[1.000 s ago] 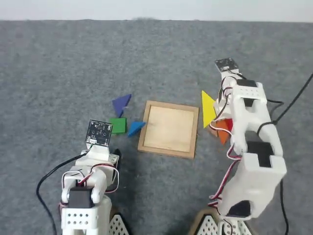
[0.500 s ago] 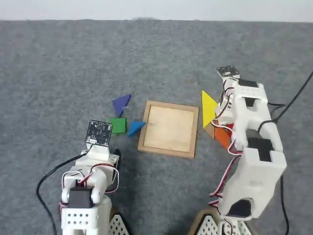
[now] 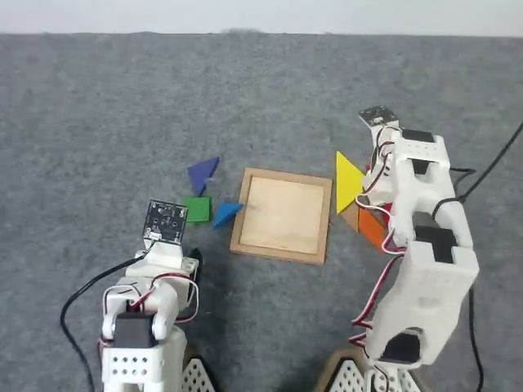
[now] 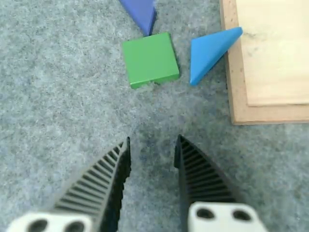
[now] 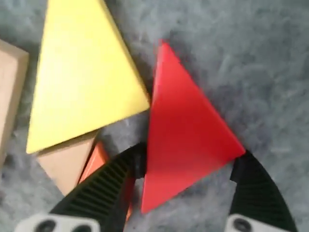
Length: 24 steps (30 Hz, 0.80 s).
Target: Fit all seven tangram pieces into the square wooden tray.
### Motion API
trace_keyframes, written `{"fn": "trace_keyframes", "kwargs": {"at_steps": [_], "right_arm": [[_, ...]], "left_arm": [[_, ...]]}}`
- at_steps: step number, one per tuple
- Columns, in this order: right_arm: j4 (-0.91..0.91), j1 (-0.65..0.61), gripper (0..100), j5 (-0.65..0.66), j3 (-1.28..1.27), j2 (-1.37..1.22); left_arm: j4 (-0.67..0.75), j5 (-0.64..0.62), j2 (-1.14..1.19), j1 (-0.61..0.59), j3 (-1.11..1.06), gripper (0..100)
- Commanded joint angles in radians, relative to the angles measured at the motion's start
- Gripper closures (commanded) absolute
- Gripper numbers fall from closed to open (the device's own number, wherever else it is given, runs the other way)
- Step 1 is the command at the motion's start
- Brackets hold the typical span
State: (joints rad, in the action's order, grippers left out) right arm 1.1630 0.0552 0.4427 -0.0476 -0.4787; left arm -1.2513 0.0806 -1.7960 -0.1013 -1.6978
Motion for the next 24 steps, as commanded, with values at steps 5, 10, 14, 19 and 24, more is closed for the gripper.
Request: {"fn": "trace_keyframes", "kwargs": {"at_steps": [5, 10, 14, 19, 24], "right_arm": [[0.016, 0.008, 70.7, 0.025, 0.043, 0.002], [-0.007, 0.007, 74.7, 0.026, 0.04, 0.008], [-0.016, 0.007, 81.5, 0.032, 0.046, 0.01], [-0.024, 0.012, 76.1, 0.071, 0.072, 0.01], [0.007, 0.018, 69.9, 0.097, 0.083, 0.018]], "left_arm": [[-0.005, 0.003, -0.017, -0.002, 0.016, 85], [-0.005, 0.003, -0.017, -0.002, 0.016, 85], [-0.005, 0.003, -0.017, -0.002, 0.016, 85], [-0.005, 0.003, -0.017, -0.002, 0.016, 85], [-0.005, 0.003, -0.017, -0.002, 0.016, 85]]}}
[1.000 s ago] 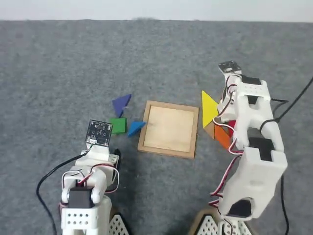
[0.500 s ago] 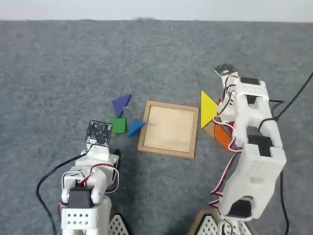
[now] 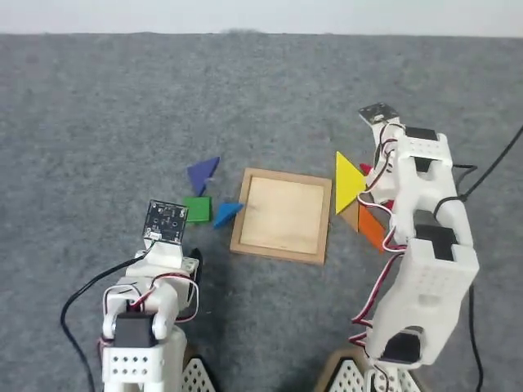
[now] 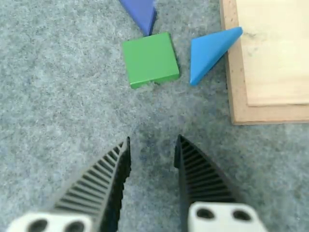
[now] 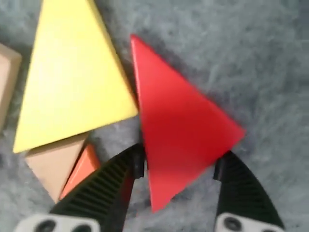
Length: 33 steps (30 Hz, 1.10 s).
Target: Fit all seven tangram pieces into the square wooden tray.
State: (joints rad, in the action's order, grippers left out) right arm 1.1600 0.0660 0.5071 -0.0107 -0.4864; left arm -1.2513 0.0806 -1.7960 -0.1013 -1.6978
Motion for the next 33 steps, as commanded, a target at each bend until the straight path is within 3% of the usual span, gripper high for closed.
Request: {"fn": "trace_keyframes", "kwargs": {"at_steps": [1, 7, 13, 21, 33], "right_arm": [[0.01, 0.015, 68.5, 0.032, 0.046, 0.035], [-0.001, 0.022, 63.9, 0.107, 0.135, 0.081], [0.008, -0.021, 64.0, 0.227, 0.249, -0.031], [0.031, -0.013, 64.1, 0.23, 0.322, -0.199], [0.147, 0.073, 64.1, 0.224, 0.33, -0.183]], "left_arm": [[-0.005, 0.003, -0.017, -0.002, 0.016, 85], [-0.005, 0.003, -0.017, -0.002, 0.016, 85], [-0.005, 0.003, -0.017, -0.002, 0.016, 85], [-0.005, 0.003, -0.017, -0.002, 0.016, 85], [-0.005, 0.003, -0.017, -0.002, 0.016, 85]]}}
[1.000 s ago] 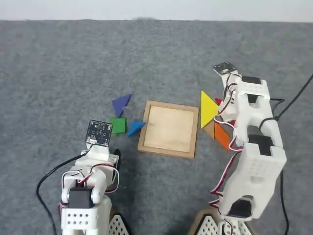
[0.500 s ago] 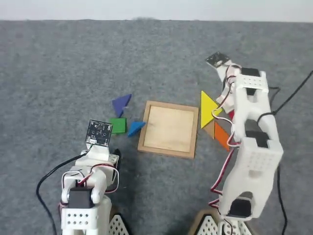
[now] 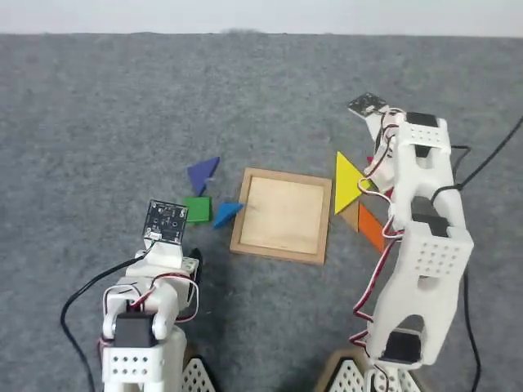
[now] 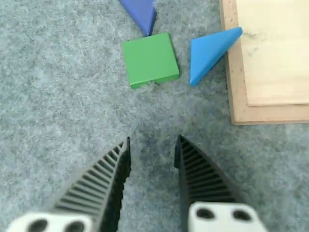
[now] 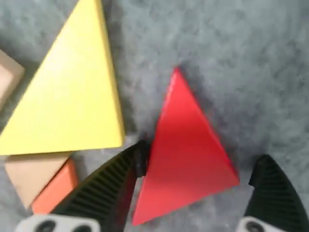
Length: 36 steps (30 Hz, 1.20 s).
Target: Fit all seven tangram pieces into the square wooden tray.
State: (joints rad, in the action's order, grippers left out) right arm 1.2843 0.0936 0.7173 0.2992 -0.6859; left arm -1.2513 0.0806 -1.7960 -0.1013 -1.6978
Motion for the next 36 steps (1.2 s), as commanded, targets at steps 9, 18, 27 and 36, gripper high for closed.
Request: {"fn": "trace_keyframes", "kwargs": {"at_steps": [9, 18, 27, 36], "right_arm": [[0.025, 0.03, 64.2, 0.02, 0.018, 0.015], [0.05, 0.015, 83.4, 0.078, 0.005, 0.015], [0.067, 0.041, 92.9, -0.009, 0.009, 0.05], [0.214, 0.053, 92.9, -0.206, 0.0, 0.32]], "left_arm": [[-0.005, 0.003, -0.017, -0.002, 0.016, 85], [-0.005, 0.003, -0.017, -0.002, 0.016, 85], [-0.005, 0.003, -0.017, -0.002, 0.016, 85], [-0.005, 0.003, -0.017, -0.002, 0.016, 85]]}}
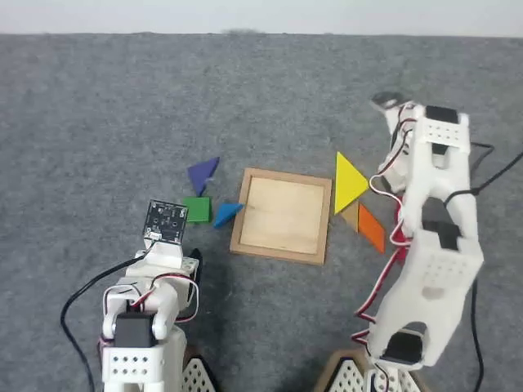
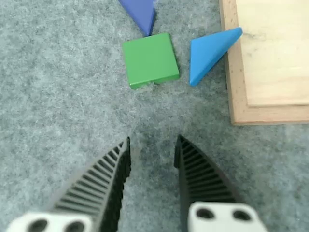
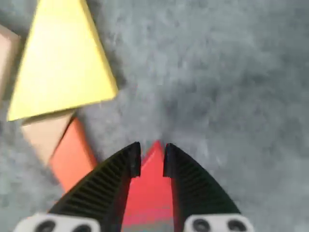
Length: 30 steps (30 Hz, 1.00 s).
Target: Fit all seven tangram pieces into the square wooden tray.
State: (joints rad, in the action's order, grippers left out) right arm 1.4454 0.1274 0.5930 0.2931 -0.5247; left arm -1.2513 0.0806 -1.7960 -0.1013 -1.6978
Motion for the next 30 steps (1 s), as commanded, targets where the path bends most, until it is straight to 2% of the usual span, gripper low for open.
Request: {"fn": "trace_keyframes", "kwargs": {"at_steps": [1, 6, 11, 14, 19, 30], "right_arm": [[0.064, 0.03, 92.6, -0.106, -0.002, 0.191], [0.01, 0.05, 90.9, -0.227, -0.18, 0.34], [-0.239, 0.042, 73.2, -0.353, -0.525, 0.421], [-0.348, 0.027, 67.3, -0.334, -0.655, 0.45], [-0.34, 0.045, 67.6, -0.325, -0.749, 0.44], [-0.472, 0.12, 67.8, -0.327, -0.898, 0.472]], "left_arm": [[-0.005, 0.003, -0.017, -0.002, 0.016, 85], [-0.005, 0.003, -0.017, -0.002, 0.016, 85], [-0.005, 0.003, -0.017, -0.002, 0.016, 85], [-0.005, 0.003, -0.017, -0.002, 0.016, 85], [-0.005, 0.003, -0.017, -0.002, 0.016, 85], [-0.005, 0.003, -0.017, -0.002, 0.016, 85]]}}
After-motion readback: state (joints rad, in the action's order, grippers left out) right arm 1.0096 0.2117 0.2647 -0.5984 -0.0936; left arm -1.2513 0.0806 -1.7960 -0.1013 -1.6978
